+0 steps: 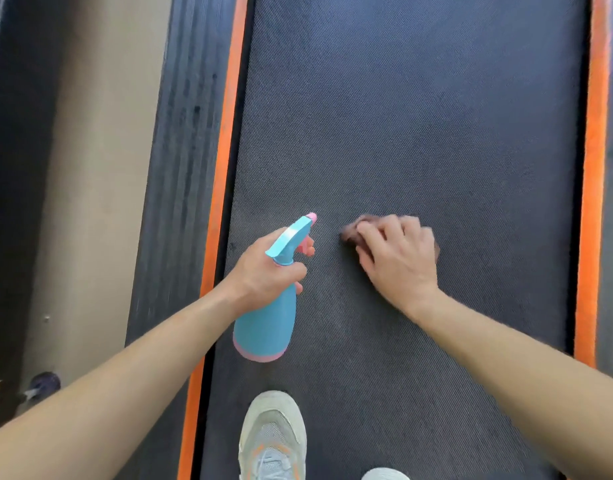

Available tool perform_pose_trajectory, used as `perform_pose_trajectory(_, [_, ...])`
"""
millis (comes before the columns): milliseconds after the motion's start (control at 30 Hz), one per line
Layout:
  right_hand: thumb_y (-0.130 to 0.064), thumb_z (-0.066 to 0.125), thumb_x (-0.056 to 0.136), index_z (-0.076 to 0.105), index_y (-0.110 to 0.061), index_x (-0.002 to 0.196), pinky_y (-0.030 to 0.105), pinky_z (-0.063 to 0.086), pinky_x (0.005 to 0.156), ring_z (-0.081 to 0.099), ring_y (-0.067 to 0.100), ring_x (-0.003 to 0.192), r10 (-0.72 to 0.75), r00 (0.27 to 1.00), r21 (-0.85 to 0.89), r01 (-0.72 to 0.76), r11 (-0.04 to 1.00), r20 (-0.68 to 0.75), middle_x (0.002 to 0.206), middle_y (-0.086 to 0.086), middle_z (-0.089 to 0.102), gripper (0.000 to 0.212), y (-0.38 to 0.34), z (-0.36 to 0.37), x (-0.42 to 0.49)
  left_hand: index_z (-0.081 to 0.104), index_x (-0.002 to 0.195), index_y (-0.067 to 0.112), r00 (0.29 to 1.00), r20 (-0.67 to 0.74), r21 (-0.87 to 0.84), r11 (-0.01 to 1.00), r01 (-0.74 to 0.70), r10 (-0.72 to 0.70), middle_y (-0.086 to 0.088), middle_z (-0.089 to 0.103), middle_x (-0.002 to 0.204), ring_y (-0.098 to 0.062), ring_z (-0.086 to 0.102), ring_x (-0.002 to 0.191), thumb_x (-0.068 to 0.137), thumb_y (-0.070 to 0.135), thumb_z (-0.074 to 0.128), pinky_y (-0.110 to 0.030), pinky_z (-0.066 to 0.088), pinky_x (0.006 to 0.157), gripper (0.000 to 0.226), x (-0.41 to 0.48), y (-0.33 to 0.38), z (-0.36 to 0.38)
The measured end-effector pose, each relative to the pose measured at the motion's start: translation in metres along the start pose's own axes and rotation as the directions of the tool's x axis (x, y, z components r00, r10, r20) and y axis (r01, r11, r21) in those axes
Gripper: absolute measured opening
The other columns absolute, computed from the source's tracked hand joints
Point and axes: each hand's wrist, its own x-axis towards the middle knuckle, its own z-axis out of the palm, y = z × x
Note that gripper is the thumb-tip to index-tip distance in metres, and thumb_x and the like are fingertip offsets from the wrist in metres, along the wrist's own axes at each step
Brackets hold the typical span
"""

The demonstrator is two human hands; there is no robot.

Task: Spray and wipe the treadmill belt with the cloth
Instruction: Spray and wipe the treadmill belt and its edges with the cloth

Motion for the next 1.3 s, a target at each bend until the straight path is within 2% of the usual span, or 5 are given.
perform_pose_trajectory(133, [-0.045,0.060,0.096,0.066,-0.021,0.108,0.043,0.041,0.065,0.054,0.033,0.082,-0.255,0.967,0.013,0.255,0.967,0.025,0.096,0.010,0.060,0.027,0.004,0.000,-0.019,0.064,0.129,0.037,1.000,-0.002,0.006,1.000,-0.021,0.021,0.009,0.071,0.118,-0.026,0.078,0.069,0.078,0.018,0.062,-0.037,0.058,0.083,0.054,0.005,0.003,-0.001])
perform_pose_trajectory(500, [-0.049,0.054,0.093,0.063,-0.020,0.113,0.046,0.049,0.067,0.055,0.038,0.096,0.061,0.998,-0.010,-0.060,0.998,0.035,0.105,0.014,0.058,0.036,0.024,-0.004,0.097,0.067,0.117,0.030,0.999,-0.003,0.023,0.999,-0.047,0.047,0.010,0.071,0.119,-0.024,0.078,0.069,0.077,0.018,0.063,-0.026,0.056,0.074,0.041,0.013,0.008,0.001])
perform_pose_trajectory(733, [-0.046,0.056,0.096,0.067,-0.021,0.106,0.041,0.042,0.060,0.053,0.032,0.078,-0.393,0.919,0.078,0.389,0.918,0.040,0.093,0.008,0.059,0.028,-0.002,-0.003,-0.028,0.067,0.117,0.020,0.998,-0.031,0.001,0.999,-0.046,0.046,0.007,0.072,0.120,-0.024,0.078,0.070,0.087,0.006,0.065,-0.028,0.057,0.073,0.033,0.010,0.004,0.002])
perform_pose_trajectory(1033, [-0.048,0.056,0.090,0.064,-0.020,0.104,0.043,0.047,0.065,0.056,0.035,0.089,0.001,1.000,-0.024,-0.001,1.000,0.010,0.098,0.010,0.060,0.033,-0.006,0.002,0.074,0.063,0.131,0.026,0.999,-0.036,0.016,1.000,-0.007,0.008,0.007,0.070,0.119,-0.027,0.078,0.070,0.075,0.020,0.061,-0.032,0.056,0.080,0.056,0.009,0.003,0.001])
perform_pose_trajectory(1300, [-0.048,0.059,0.091,0.064,-0.021,0.105,0.042,0.044,0.064,0.055,0.033,0.085,-0.359,0.933,0.047,0.358,0.933,0.028,0.094,0.008,0.059,0.031,-0.011,0.002,0.013,0.063,0.131,0.035,0.996,-0.075,-0.055,0.997,-0.047,0.042,0.006,0.069,0.119,-0.026,0.077,0.067,0.079,0.016,0.062,-0.039,0.058,0.085,0.056,0.012,0.001,-0.005])
